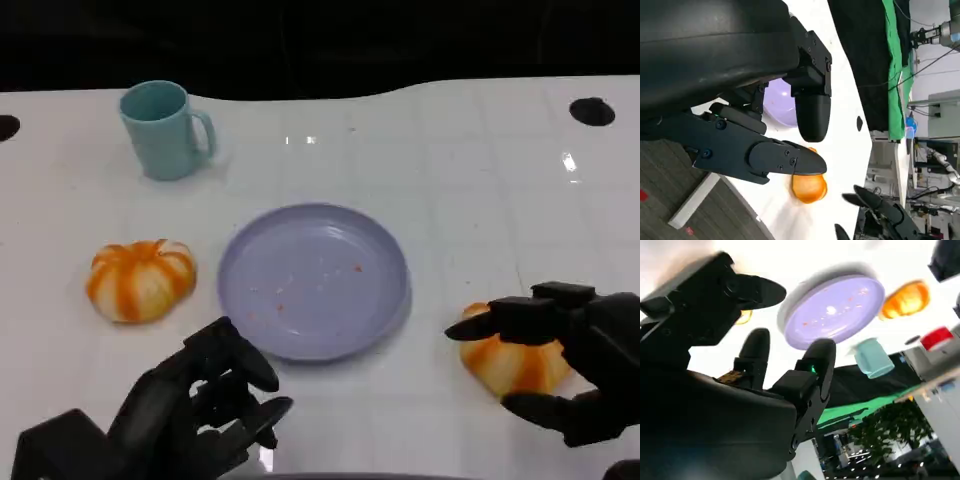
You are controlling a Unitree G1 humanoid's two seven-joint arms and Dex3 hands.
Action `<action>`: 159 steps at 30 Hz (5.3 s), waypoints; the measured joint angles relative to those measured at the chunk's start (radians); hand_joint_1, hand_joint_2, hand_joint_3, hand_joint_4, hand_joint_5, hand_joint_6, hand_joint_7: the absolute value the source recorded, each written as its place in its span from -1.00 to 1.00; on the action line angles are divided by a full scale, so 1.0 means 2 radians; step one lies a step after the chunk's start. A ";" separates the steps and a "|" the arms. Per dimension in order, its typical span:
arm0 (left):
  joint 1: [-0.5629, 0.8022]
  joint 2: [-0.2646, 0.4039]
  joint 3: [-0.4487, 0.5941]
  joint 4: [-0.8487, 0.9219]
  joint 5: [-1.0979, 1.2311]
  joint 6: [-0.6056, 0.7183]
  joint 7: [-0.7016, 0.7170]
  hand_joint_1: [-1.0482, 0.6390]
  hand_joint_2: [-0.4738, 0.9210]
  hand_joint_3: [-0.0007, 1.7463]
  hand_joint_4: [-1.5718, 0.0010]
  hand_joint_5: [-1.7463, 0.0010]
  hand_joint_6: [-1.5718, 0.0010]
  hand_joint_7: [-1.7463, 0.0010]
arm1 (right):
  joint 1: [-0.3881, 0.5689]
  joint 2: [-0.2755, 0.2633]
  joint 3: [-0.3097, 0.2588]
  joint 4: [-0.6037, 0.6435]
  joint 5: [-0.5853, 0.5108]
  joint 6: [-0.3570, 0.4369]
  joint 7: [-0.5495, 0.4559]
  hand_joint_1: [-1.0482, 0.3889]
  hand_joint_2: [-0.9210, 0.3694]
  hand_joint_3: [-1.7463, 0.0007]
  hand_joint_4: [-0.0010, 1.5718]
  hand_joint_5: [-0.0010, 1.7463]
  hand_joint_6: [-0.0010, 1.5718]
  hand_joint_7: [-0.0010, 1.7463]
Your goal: Grasp the bread from the table and place it into the plate.
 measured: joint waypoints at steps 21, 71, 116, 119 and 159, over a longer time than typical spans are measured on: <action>-0.001 0.000 -0.002 0.003 0.004 0.000 0.000 -0.33 1.00 -0.72 0.20 -1.00 0.47 -0.96 | 0.012 -0.060 0.003 -0.121 -0.157 0.112 0.097 -0.13 -0.69 1.00 -0.82 -0.54 -0.50 -1.00; -0.009 -0.007 -0.005 0.008 0.006 0.002 0.001 -0.38 1.00 -0.72 0.18 -1.00 0.44 -0.96 | -0.122 -0.015 0.138 0.159 -0.239 0.167 -0.004 -0.14 -0.95 0.99 -0.53 -0.74 -0.40 -0.98; 0.003 -0.009 -0.010 -0.009 0.007 0.003 0.002 -0.39 1.00 -0.74 0.20 -1.00 0.44 -0.91 | -0.262 0.040 0.188 0.396 -0.188 0.113 -0.188 0.14 -0.99 0.72 0.06 1.00 -0.20 0.94; 0.003 -0.009 -0.010 -0.008 0.007 0.002 0.002 -0.37 1.00 -0.74 0.20 -1.00 0.44 -0.92 | -0.262 0.041 0.189 0.405 -0.187 0.103 -0.214 0.13 -0.99 0.74 0.08 1.00 -0.20 0.88; 0.005 -0.014 -0.019 -0.009 0.016 0.003 0.010 -0.34 1.00 -0.74 0.23 -1.00 0.43 -0.88 | -0.339 0.142 0.154 0.371 -0.066 0.034 -0.180 0.26 -0.08 -0.55 0.20 1.00 -0.06 1.00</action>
